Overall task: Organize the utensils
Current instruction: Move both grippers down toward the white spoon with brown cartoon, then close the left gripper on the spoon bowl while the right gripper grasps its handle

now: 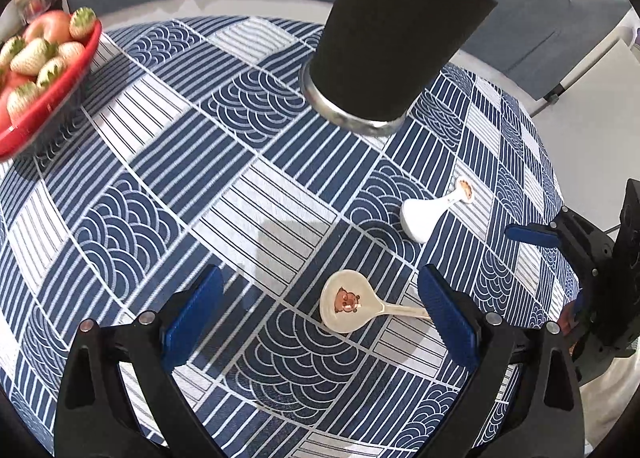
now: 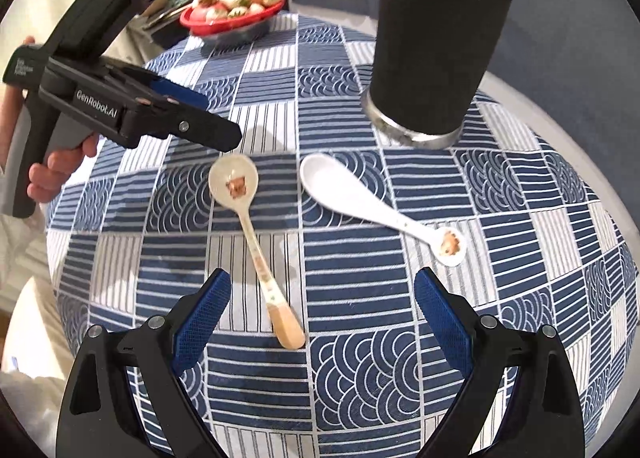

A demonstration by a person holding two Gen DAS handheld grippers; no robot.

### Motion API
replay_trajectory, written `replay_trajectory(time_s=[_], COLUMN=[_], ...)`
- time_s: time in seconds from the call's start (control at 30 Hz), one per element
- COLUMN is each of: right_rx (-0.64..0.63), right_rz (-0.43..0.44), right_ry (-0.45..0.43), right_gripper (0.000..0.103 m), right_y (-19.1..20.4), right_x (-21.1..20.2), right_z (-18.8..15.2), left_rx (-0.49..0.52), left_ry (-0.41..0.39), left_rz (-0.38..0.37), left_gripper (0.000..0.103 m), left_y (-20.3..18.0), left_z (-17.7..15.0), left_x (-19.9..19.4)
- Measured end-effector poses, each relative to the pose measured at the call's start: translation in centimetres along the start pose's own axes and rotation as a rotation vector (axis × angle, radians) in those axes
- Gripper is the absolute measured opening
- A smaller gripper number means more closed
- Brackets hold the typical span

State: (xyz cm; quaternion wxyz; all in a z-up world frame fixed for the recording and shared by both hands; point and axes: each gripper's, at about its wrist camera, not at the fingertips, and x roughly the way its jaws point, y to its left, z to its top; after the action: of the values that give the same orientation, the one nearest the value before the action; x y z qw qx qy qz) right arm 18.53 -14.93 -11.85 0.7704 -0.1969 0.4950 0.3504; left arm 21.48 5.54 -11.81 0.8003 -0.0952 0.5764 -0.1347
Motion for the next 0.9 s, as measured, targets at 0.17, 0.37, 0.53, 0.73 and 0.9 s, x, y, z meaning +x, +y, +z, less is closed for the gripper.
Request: replay_trajectory(time_s=[0.17, 0.37, 0.53, 0.73, 0.9], right_rx=[-0.022, -0.064, -0.116, -0.166, -0.18], right_rz=[0.021, 0.005, -0.019, 0.012, 0.067], right_ry=[0.018, 0.016, 0.007, 0.032, 0.029], right_gripper=[0.089, 0.088, 0.079, 0.05, 0.028], right_y=[0.2, 0.4, 0.8, 1.1, 1.2], right_x=[0.9, 1.7, 2.0, 3.1, 3.3], right_z=[-0.6, -0.8, -0.7, -0.5, -0.3], left_rx=[0.009, 0.03, 0.047, 0.081, 0.069], left_ry=[0.017, 0.035, 0.044, 0.084, 0.082], left_rz=[-0.022, -0.032, -0.012, 0.014, -0.002], left_gripper=[0.095, 0.079, 0.05, 0.011, 0.01], left_y=[-0.3, -0.7, -0.8, -0.9, -0.8], left_z=[-0.6, -1.0, -1.1, -1.0, -1.3], left_x=[1.0, 2.0, 2.5, 2.8, 2.7])
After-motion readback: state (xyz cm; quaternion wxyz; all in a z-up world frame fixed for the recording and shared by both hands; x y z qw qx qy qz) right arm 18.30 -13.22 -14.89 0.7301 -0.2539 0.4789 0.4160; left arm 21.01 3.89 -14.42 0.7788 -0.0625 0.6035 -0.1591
